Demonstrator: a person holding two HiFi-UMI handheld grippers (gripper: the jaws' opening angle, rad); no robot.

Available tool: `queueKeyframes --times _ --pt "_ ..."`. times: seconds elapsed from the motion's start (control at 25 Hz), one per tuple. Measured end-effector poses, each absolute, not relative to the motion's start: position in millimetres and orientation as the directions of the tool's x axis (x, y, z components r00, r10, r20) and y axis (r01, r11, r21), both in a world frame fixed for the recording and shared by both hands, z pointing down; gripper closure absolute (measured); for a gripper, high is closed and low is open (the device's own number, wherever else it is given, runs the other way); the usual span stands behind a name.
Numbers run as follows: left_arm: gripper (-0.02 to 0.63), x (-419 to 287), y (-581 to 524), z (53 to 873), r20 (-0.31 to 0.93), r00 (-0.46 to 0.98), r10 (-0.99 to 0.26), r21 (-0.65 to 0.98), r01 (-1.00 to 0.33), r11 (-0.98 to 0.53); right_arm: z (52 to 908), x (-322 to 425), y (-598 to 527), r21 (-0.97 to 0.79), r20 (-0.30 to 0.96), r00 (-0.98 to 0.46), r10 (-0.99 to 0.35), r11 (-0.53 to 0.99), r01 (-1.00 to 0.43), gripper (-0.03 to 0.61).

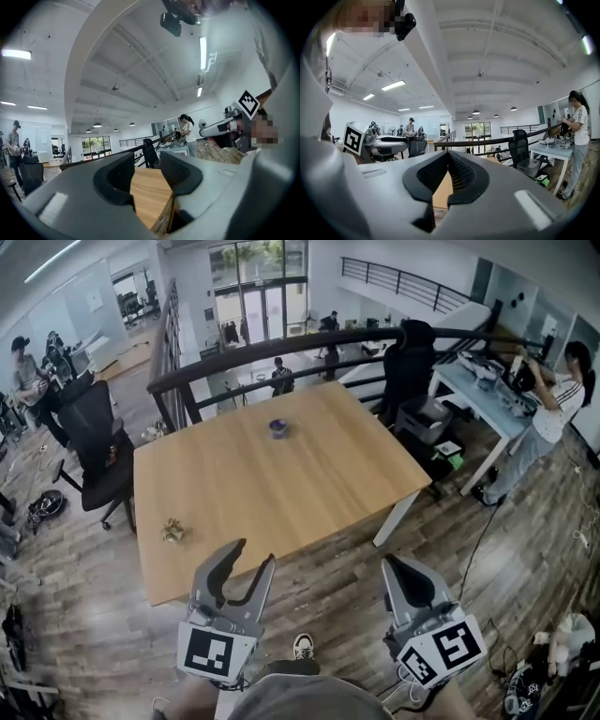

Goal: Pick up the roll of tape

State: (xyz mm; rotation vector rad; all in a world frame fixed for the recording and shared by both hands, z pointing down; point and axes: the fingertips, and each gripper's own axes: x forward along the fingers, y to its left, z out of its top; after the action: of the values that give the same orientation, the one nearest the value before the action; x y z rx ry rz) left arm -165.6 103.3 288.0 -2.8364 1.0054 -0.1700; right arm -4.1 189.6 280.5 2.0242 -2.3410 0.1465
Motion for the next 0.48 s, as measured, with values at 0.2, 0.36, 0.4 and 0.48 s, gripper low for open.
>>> queueKeyframes --times 0.2,0.36,0.4,0.48 --pt "0.439 -157.8 49.6 284.2 0.051 0.770 -0.636 -0.157 -0.622 -0.767 270.0 2.7 133.9 -0.027 0.083 -0.146 -0.986 0.144 -0.989 0.568" --pt "0.439 -151.7 22.0 286.3 0.051 0.765 -0.642 -0.151 -0.630 -0.762 268.6 9.3 104.9 -0.021 0.080 -0.152 -0.985 0.151 -0.988 0.569" --pt "0.439 -148.6 15.5 288.2 0.052 0.763 -0.644 -0.150 -0.632 -0.761 270.4 12.8 98.3 -0.021 0.080 -0.153 -0.985 0.152 -0.988 0.568" --pt "0.439 -141.0 2.1 292.2 0.054 0.760 -0.648 -0.148 -0.636 -0.757 274.9 20.9 85.3 -0.023 0.080 -0.156 -0.984 0.155 -0.988 0.569"
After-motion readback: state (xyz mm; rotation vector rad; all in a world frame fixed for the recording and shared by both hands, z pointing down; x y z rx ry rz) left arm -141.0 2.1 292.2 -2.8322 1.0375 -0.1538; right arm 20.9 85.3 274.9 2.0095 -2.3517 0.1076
